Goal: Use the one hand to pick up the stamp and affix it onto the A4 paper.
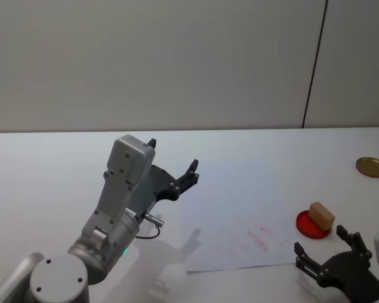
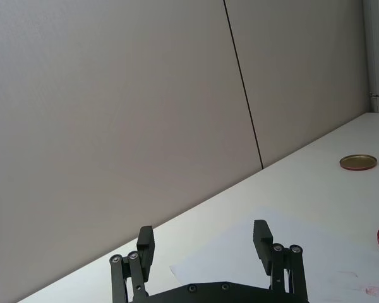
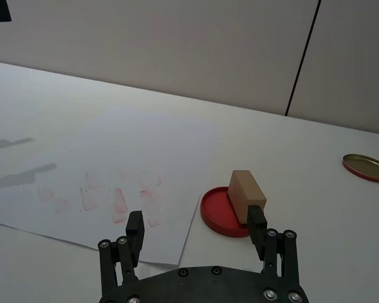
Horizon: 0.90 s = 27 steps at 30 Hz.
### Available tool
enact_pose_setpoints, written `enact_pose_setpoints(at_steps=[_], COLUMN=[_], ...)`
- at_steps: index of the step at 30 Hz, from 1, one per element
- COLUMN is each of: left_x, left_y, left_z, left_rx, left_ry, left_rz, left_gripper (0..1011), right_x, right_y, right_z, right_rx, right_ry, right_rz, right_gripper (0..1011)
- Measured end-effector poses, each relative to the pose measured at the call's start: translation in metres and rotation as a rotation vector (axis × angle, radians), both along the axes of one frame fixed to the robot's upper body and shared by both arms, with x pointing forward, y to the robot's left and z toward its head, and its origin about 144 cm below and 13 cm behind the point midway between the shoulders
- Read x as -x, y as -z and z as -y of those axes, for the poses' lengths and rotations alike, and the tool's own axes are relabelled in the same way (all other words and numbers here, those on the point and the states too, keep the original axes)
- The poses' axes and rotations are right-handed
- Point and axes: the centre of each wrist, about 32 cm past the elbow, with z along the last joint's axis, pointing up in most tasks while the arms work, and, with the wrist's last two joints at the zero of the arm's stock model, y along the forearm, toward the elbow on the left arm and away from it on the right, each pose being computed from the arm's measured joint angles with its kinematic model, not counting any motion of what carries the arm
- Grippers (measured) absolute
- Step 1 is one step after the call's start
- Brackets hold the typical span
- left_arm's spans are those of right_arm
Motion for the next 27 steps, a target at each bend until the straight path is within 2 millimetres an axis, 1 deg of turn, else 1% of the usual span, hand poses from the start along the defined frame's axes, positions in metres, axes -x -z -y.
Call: enact_pose_setpoints(at_steps=[11, 27], left_x=[0.000, 0.000], left_y=[0.000, 0.000], left_z=[0.000, 0.000], left_rx=[0.000, 0.000], left_ry=[0.000, 0.000], left_rz=[0.000, 0.000], left_gripper=[993, 993], right_x=[0.012, 0.012], right_y=[0.010, 0.020], right_z=[-0.003, 0.001], right_rx=[-0.003, -0.030], right_ry=[0.043, 0.101], right_rz=[0.020, 0.017], right_gripper=[1001, 1001])
